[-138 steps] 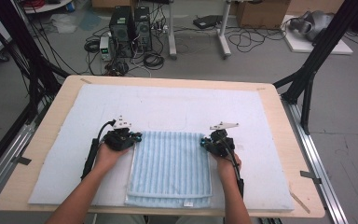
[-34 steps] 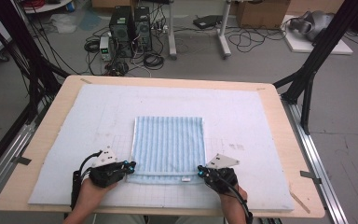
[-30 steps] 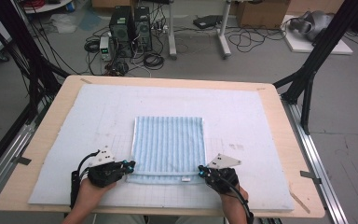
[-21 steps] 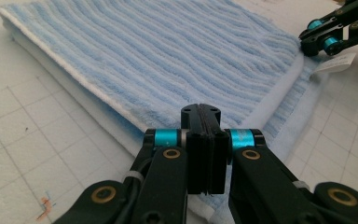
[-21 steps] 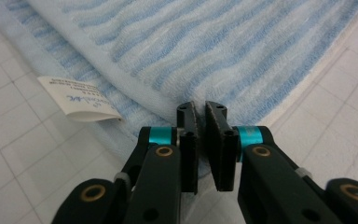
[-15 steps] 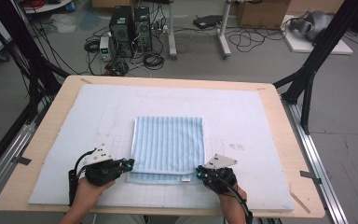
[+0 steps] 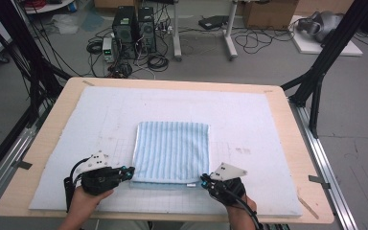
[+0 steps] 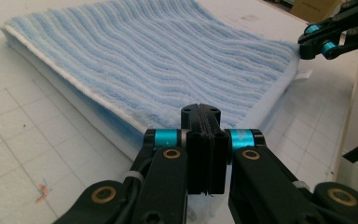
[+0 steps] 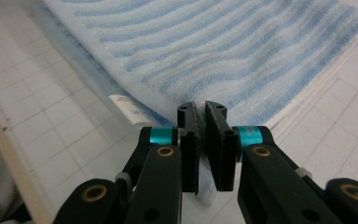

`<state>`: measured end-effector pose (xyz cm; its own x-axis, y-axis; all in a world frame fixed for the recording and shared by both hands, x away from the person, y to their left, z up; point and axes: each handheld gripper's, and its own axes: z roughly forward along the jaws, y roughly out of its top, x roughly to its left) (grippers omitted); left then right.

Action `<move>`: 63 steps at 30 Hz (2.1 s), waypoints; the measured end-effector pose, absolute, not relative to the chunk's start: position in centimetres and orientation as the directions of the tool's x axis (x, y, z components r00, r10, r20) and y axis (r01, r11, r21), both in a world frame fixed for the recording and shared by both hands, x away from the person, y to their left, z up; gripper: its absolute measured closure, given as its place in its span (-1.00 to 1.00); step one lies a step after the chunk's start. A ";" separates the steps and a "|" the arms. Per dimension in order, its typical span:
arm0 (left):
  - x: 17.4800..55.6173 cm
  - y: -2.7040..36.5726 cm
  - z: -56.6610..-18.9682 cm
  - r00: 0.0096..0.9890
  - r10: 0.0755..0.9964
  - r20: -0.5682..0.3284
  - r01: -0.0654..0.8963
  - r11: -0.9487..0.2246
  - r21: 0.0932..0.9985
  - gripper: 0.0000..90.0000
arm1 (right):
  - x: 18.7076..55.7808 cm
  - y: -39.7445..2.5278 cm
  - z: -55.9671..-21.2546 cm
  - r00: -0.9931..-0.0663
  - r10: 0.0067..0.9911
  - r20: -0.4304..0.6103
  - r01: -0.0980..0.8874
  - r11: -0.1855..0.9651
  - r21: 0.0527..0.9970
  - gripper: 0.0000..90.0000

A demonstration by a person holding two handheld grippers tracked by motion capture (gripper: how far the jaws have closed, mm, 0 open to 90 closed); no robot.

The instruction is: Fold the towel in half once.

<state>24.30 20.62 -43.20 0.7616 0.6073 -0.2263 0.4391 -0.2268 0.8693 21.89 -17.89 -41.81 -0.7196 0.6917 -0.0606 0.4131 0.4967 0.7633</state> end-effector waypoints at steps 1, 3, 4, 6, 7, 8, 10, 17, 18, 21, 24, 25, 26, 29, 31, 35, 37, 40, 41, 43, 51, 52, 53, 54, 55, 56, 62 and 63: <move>24.2 20.6 -43.4 0.763 0.606 -0.224 0.443 -0.238 0.864 0.98 | 21.7 -17.9 -41.9 -0.720 0.691 -0.058 0.415 0.497 0.762 0.87; 23.9 20.5 -43.7 0.766 0.602 -0.224 0.449 -0.253 0.857 0.98 | 21.3 -17.9 -42.1 -0.724 0.687 -0.063 0.414 0.506 0.757 0.87; 23.8 20.4 -43.9 0.766 0.602 -0.225 0.455 -0.261 0.852 0.98 | 21.2 -17.9 -42.2 -0.723 0.688 -0.063 0.419 0.508 0.752 0.87; 23.7 20.3 -44.2 0.769 0.598 -0.225 0.461 -0.276 0.843 0.98 | 21.0 -18.0 -42.6 -0.726 0.685 -0.061 0.426 0.518 0.742 0.84; 23.7 20.3 -44.3 0.765 0.604 -0.225 0.465 -0.275 0.842 0.97 | 21.0 -18.0 -42.8 -0.728 0.683 -0.061 0.432 0.526 0.732 0.79; 23.7 20.3 -44.3 0.763 0.607 -0.222 0.462 -0.272 0.844 0.95 | 21.1 -18.1 -43.0 -0.727 0.684 -0.056 0.439 0.527 0.728 0.71; 23.9 20.4 -44.1 0.749 0.624 -0.222 0.463 -0.253 0.849 0.66 | 21.0 -18.3 -42.8 -0.713 0.699 -0.052 0.434 0.498 0.751 0.55; 25.2 20.1 -43.6 0.727 0.652 -0.215 0.449 -0.214 0.867 0.48 | 22.4 -18.9 -42.0 -0.656 0.753 -0.047 0.420 0.417 0.806 0.56; 25.3 19.9 -43.8 0.725 0.655 -0.214 0.454 -0.221 0.863 0.50 | 22.7 -18.7 -42.2 -0.658 0.752 -0.042 0.430 0.421 0.798 0.59; 25.7 19.4 -44.3 0.715 0.667 -0.210 0.476 -0.245 0.844 0.58 | 23.6 -18.1 -43.5 -0.672 0.738 -0.064 0.451 0.476 0.755 0.67; 25.9 19.1 -44.7 0.708 0.678 -0.197 0.488 -0.268 0.831 0.64 | 23.9 -18.2 -44.5 -0.667 0.742 -0.066 0.472 0.490 0.734 0.68; 25.9 19.0 -44.8 0.705 0.682 -0.195 0.496 -0.278 0.823 0.66 | 23.9 -18.4 -44.5 -0.663 0.746 -0.060 0.474 0.481 0.737 0.67; 26.0 18.9 -45.0 0.702 0.686 -0.190 0.503 -0.289 0.814 0.66 | 23.8 -18.4 -44.5 -0.662 0.746 -0.071 0.470 0.487 0.736 0.66; 25.9 18.7 -45.2 0.694 0.699 -0.175 0.510 -0.305 0.804 0.70 | 23.7 -18.7 -44.6 -0.658 0.749 -0.075 0.468 0.485 0.739 0.62; 25.9 18.7 -45.2 0.690 0.703 -0.172 0.512 -0.305 0.803 0.70 | 23.6 -18.9 -44.5 -0.654 0.755 -0.059 0.475 0.470 0.744 0.58; 25.9 18.9 -45.0 0.690 0.699 -0.187 0.502 -0.277 0.819 0.63 | 23.1 -19.5 -44.0 -0.649 0.759 -0.055 0.449 0.441 0.777 0.56; 25.8 19.3 -44.7 0.692 0.697 -0.190 0.478 -0.245 0.844 0.52 | 23.1 -20.1 -43.7 -0.642 0.765 -0.044 0.445 0.419 0.792 0.50; 25.9 20.0 -44.2 0.685 0.702 -0.195 0.431 -0.174 0.885 0.27 | 23.3 -20.9 -43.1 -0.620 0.784 -0.032 0.442 0.383 0.811 0.27; 26.0 20.2 -44.0 0.684 0.701 -0.201 0.422 -0.156 0.893 0.15 | 23.4 -21.2 -43.0 -0.606 0.795 -0.028 0.444 0.368 0.817 0.15; 26.2 20.5 -43.5 0.685 0.701 -0.199 0.399 -0.132 0.907 -0.01 | 23.7 -21.7 -42.7 -0.577 0.817 -0.013 0.452 0.333 0.827 -0.16; 26.7 21.3 -42.1 0.671 0.717 -0.190 0.343 -0.072 0.937 -0.62 | 24.1 -23.2 -41.6 -0.531 0.847 -0.018 0.430 0.287 0.856 -0.74; 26.8 21.4 -42.0 0.669 0.719 -0.186 0.340 -0.073 0.938 -0.62 | 24.1 -23.3 -41.5 -0.535 0.845 -0.017 0.428 0.288 0.857 -0.74; 26.8 21.4 -41.9 0.665 0.722 -0.190 0.342 -0.069 0.937 -0.62 | 24.1 -23.5 -41.4 -0.543 0.840 -0.021 0.420 0.293 0.859 -0.74; 26.9 21.5 -41.8 0.665 0.723 -0.187 0.340 -0.070 0.938 -0.62 | 24.2 -23.6 -41.3 -0.546 0.838 -0.018 0.420 0.292 0.859 -0.74; 27.0 21.5 -41.8 0.664 0.724 -0.187 0.339 -0.069 0.938 -0.62 | 24.2 -23.7 -41.2 -0.548 0.836 -0.020 0.412 0.291 0.864 -0.74; 27.0 21.5 -41.7 0.664 0.725 -0.186 0.336 -0.067 0.940 -0.62 | 24.2 -23.8 -41.2 -0.547 0.837 -0.015 0.414 0.286 0.864 -0.74; 27.0 21.7 -41.5 0.665 0.725 -0.179 0.328 -0.068 0.942 -0.61 | 24.4 -24.3 -41.2 -0.535 0.845 -0.001 0.415 0.264 0.871 -0.75; 27.0 21.7 -41.5 0.664 0.726 -0.177 0.328 -0.070 0.942 -0.61 | 24.4 -24.4 -41.1 -0.536 0.844 -0.002 0.414 0.265 0.871 -0.74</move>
